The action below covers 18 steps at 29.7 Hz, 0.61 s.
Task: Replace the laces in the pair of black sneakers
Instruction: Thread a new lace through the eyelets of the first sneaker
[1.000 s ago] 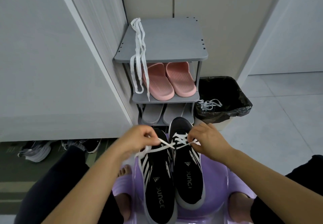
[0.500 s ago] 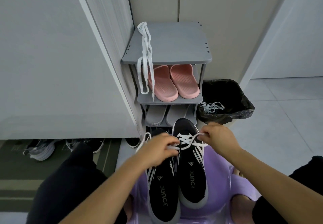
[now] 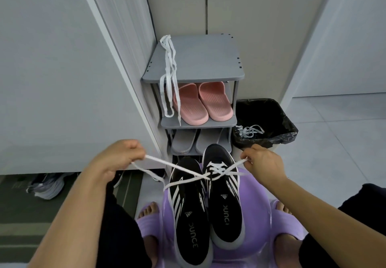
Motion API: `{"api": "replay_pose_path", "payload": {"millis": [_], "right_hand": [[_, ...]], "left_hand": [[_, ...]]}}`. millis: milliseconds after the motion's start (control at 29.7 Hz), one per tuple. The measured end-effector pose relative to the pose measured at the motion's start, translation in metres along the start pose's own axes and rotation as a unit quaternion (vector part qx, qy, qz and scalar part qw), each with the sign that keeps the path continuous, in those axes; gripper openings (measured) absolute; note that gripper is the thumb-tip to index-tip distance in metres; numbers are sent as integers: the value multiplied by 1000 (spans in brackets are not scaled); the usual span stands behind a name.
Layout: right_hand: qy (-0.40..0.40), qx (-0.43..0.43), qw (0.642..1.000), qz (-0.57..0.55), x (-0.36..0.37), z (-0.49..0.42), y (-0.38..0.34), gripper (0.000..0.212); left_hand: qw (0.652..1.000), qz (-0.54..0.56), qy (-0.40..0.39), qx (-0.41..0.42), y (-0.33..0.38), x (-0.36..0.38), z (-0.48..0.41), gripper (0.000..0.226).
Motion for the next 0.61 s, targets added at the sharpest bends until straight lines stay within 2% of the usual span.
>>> {"api": "replay_pose_path", "payload": {"millis": [67,135,169,236,303,438,506,607], "right_hand": [[-7,10,1000,-15,3,-1,0,19],[-4,12,999,-41,2,-2,-5,16],[-3,9,998,-54,1,-3,-8,16],[8,-1,996,-89,-1,-4,-14,16],[26,-10,991,-132,-4,-4,-17,14],[66,-4,981,-184,-10,-7,-13,11],[68,-2,981,-179,-7,-8,-7,11],[53,-5,989,-138,-1,-5,-3,10]], "left_hand": [[980,-199,18,-19,-16,-6,-9,21],[953,-299,-44,12,-21,18,-12,4],[952,-293,-75,51,-21,39,-11,10],[960,-210,-128,135,-19,88,-8,26],[963,-159,-136,172,-14,128,-3,24],[984,-112,-98,98,-25,149,-10,11],[989,-75,-118,54,-25,142,-12,7],[982,-83,-171,19,-18,116,-12,15]]}}
Point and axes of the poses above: each hand's wrist, its own z-axis away from the middle knuckle, its own x-axis out of the palm, y = z × x, the point moved 1 cm from there along -z, towards the middle knuckle, and after that the axes turned 9 degrees about z, right-handed, at the moved point
